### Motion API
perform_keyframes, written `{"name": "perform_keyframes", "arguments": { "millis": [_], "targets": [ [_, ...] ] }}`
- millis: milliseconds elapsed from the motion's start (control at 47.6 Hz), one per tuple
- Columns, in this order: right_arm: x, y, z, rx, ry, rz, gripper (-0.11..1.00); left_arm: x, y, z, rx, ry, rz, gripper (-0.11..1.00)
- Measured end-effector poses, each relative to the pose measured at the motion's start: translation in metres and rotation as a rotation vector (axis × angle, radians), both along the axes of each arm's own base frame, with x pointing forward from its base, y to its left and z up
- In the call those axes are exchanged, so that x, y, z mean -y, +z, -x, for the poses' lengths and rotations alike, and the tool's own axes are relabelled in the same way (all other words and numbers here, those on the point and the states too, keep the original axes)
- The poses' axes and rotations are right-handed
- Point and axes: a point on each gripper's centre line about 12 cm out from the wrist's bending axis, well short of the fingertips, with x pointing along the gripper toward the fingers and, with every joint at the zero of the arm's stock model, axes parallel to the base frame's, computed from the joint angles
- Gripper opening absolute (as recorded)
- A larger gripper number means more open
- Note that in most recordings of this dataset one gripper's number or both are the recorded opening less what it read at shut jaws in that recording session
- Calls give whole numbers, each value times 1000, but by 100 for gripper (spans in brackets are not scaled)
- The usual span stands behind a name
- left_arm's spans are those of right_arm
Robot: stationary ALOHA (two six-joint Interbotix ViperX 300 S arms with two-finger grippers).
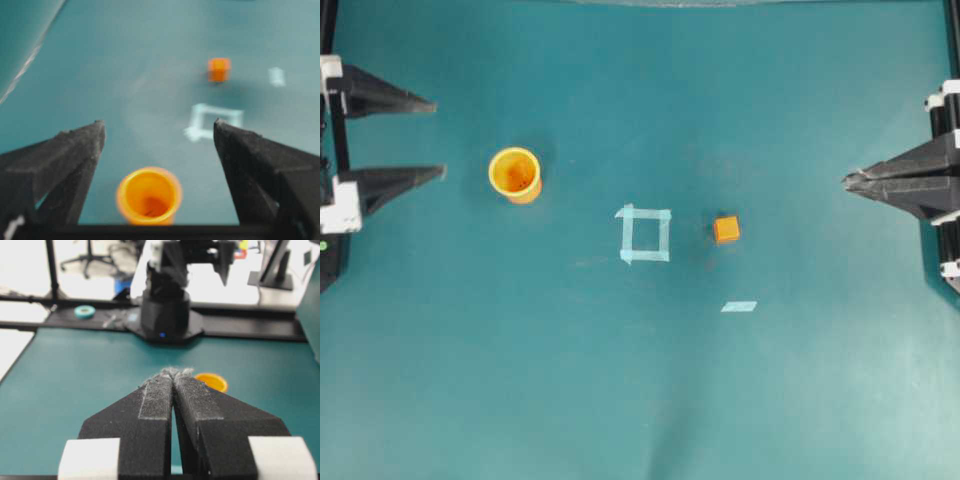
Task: Lift the orange cup with left arm.
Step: 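Move the left gripper toward the orange cup and close around it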
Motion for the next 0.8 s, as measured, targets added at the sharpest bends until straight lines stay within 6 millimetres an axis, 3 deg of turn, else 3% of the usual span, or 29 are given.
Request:
{"name": "perform_keyframes", "arguments": {
  "millis": [189, 526, 799],
  "targets": [
    [0, 0, 0, -2, 0, 0, -1, -17, -22, 0, -84, 85, 34, 85],
    [0, -1, -1, -6, 2, 8, 0, -23, -69, -19, -233, 117, 155, 85],
    [0, -2, -2, -12, 2, 9, -1, -5, -105, -34, -327, 38, 199, 85]
  ]
}}
